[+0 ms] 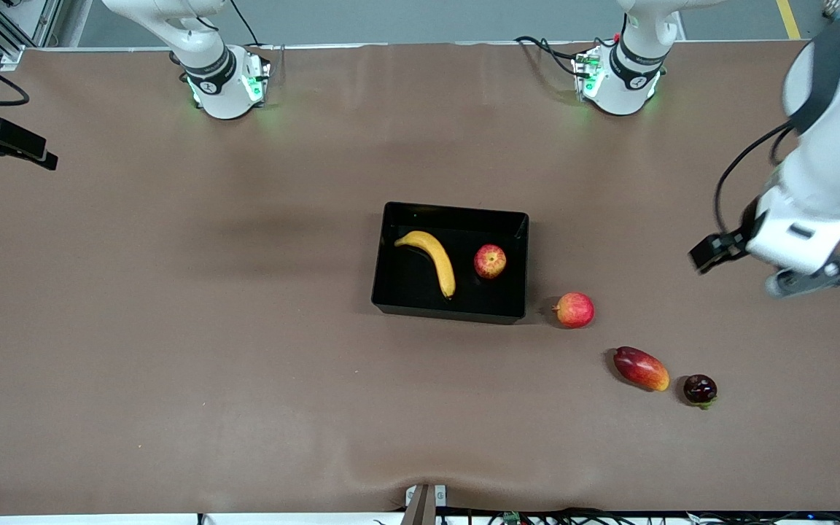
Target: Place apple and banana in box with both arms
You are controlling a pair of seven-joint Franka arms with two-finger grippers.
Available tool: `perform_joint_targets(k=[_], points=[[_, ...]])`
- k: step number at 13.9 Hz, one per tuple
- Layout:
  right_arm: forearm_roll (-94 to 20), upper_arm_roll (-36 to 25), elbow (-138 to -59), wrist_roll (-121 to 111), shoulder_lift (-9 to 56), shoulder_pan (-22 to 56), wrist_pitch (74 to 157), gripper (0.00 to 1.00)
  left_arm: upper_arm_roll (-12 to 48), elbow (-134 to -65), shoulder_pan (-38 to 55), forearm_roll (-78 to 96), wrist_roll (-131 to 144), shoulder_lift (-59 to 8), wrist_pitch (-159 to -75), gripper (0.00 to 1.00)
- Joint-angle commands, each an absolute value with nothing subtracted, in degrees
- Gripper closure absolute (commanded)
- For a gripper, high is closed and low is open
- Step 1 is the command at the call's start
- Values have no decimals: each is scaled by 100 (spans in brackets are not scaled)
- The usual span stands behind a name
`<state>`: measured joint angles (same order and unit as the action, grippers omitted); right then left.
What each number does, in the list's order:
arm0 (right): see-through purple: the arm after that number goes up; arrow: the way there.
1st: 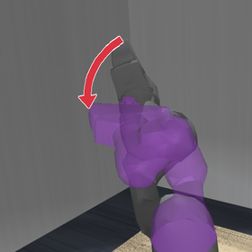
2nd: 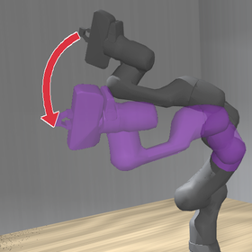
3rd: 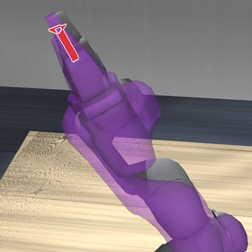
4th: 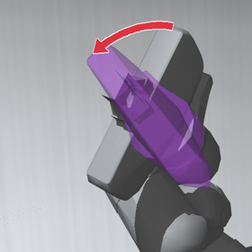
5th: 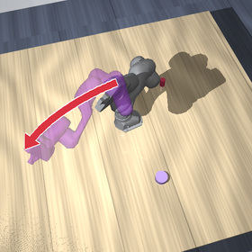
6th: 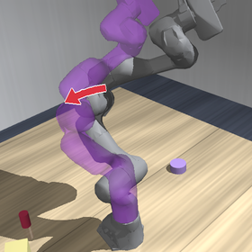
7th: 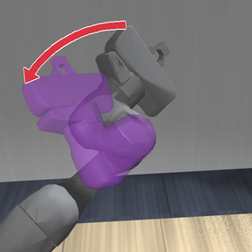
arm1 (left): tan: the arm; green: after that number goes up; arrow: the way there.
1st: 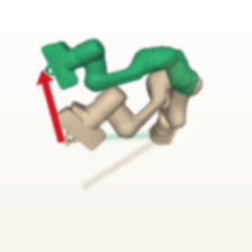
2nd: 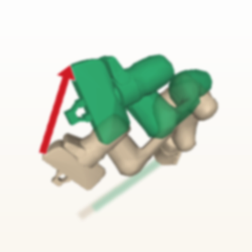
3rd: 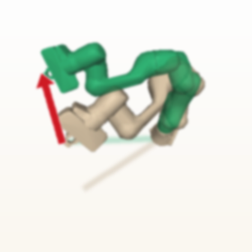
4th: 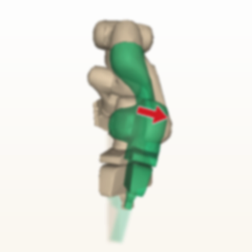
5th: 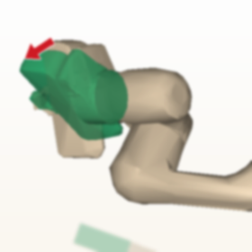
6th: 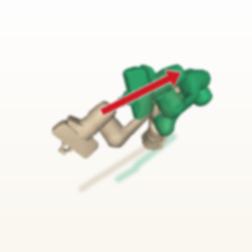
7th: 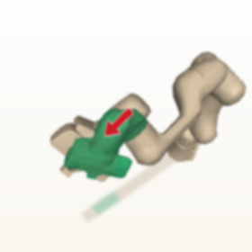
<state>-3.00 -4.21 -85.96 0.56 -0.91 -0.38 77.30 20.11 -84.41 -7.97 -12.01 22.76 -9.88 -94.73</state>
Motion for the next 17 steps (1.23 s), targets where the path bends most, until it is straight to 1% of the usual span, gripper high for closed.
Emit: perform_joint_targets(k=[1,2,4,7,11,17], points=[[-360,-396,-8481,97,-70,-62,7699,0,1987,-8866,-888,-985,1847,-450,-9431,0],[-360,-396,-8481,97,-70,-62,7699,0,1960,-9025,-879,-915,1837,-292,-9431,0],[-360,-396,-8481,97,-70,-62,7699,0,1497,-9385,-538,-853,1689,113,-9361,0],[-360,-396,-8481,97,-70,-61,7664,0,845,-9440,-159,-642,1257,386,-9019,0],[-369,-404,-8490,105,-70,-71,7655,0,800,-9361,-167,-493,1239,457,-8877,0],[-369,-404,-8499,105,-70,-88,7646,0,809,-8957,-220,-308,1248,308,-8719,0]])
